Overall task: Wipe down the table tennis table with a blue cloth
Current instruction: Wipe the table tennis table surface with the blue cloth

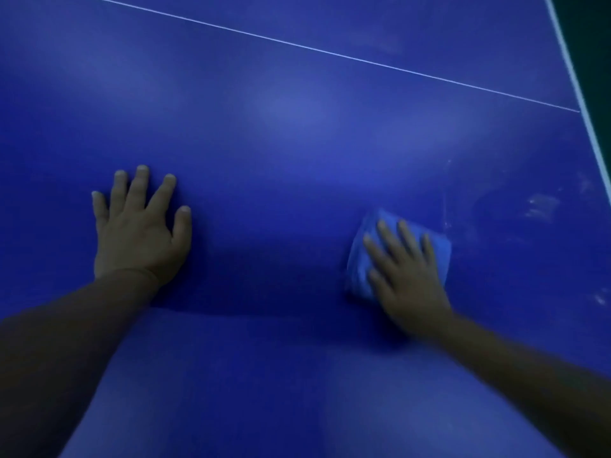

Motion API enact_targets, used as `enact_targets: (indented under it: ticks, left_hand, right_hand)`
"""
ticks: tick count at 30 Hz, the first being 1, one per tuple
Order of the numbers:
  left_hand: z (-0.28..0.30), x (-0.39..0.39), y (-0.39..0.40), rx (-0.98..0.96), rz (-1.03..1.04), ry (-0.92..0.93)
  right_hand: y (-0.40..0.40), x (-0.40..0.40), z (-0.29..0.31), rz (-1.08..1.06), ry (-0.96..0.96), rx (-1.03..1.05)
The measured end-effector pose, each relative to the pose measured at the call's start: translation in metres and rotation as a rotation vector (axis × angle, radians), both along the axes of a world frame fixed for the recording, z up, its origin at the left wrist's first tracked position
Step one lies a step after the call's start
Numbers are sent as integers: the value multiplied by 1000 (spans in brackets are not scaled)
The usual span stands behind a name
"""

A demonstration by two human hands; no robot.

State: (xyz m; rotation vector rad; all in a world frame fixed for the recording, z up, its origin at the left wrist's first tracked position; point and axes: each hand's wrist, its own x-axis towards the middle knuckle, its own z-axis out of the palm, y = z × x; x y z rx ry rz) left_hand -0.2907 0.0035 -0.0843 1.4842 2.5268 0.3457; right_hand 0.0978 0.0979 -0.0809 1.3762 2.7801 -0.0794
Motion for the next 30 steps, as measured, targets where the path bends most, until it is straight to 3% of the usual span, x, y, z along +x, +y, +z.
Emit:
enact_targets:
  ticks: [3, 6, 8, 12, 15, 20, 23, 25, 28, 30]
  left_hand:
    - [-1, -3, -1, 14, -28, -3]
    - [3, -5, -4, 23, -50, -50]
    - [9, 1, -10, 52, -58, -113]
    - [22, 46, -61, 81, -170, -120]
    - [25, 93, -123, 63, -317, -106]
    - [18, 136, -216, 39, -453, -37]
    - [14, 136, -235, -47, -553, 16]
    - [14, 137, -234, -80, -569, 25]
    - [12, 138, -234, -88, -564, 13]
    - [11, 136, -234, -71, -563, 8]
  right_hand:
    - [-117, 48, -4, 161, -5, -49]
    - [-116, 57, 1, 295, -27, -77]
    - [-79, 45, 4, 190, -49, -58]
    - [-26, 26, 9, -237, -9, -70]
    - [-57, 24, 4, -288, -13, -47]
    - [-240, 70, -1, -8, -15, -117]
    - [-257, 101, 7, 162, -47, -120]
    - [-221, 95, 11, 37, -58, -105]
    - [-169, 62, 13, -371, 15, -129]
    - [-148, 31, 8, -468, 49, -115]
